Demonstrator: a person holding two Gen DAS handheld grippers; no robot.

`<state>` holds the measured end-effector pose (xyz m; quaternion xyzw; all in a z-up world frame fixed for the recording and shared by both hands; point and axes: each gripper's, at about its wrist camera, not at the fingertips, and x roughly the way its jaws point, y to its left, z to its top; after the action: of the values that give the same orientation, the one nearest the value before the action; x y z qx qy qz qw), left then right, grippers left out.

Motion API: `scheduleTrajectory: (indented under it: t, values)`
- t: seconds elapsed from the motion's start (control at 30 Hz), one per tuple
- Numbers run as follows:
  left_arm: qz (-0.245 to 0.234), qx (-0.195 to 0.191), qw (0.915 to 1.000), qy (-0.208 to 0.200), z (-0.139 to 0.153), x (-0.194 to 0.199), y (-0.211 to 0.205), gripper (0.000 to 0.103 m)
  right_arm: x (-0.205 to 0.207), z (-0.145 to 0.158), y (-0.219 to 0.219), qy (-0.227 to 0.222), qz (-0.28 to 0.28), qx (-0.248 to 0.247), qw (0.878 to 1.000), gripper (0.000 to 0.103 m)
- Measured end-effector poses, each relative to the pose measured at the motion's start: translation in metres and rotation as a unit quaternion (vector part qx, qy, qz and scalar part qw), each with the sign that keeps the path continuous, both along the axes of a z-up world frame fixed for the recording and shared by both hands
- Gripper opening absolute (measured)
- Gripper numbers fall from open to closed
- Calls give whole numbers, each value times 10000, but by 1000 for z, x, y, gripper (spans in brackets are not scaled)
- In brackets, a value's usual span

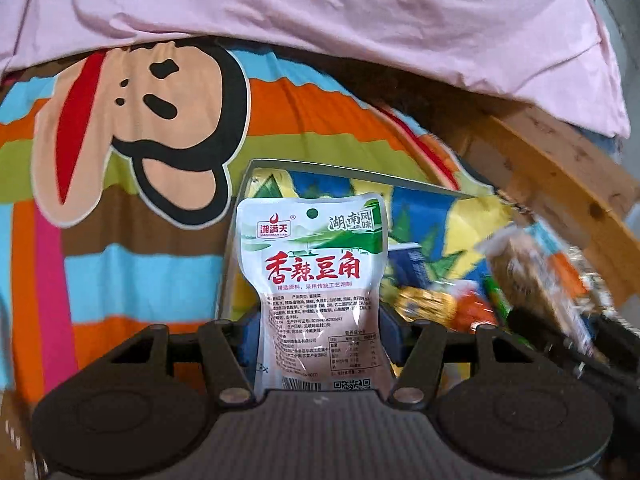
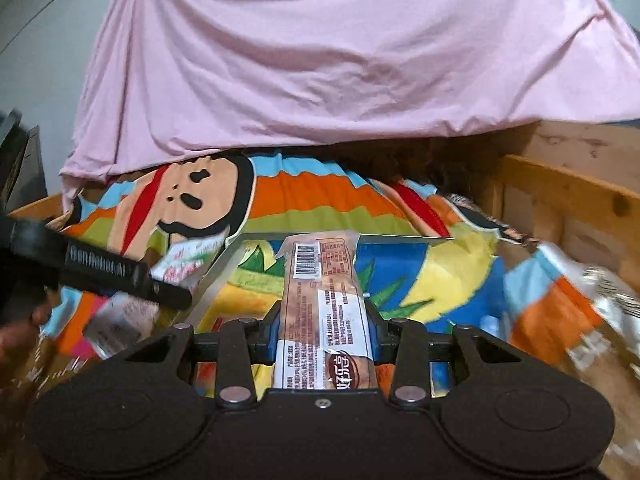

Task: Organize snacks
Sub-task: 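Carry the white packet and pastry packet over the tray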

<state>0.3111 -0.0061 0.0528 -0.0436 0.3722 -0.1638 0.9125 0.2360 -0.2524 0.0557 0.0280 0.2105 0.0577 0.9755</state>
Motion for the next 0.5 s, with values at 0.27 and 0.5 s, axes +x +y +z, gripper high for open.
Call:
scheduleTrajectory:
  t: [0.27, 0.5]
  values:
    - [-106, 155, 9996, -213, -30, 52, -3, 63, 71, -29, 10, 471, -229, 344, 9980, 40]
    - [-180, 236, 9994, -166, -54, 60, 1, 63, 93, -54, 31, 431, -288, 8, 9987, 40]
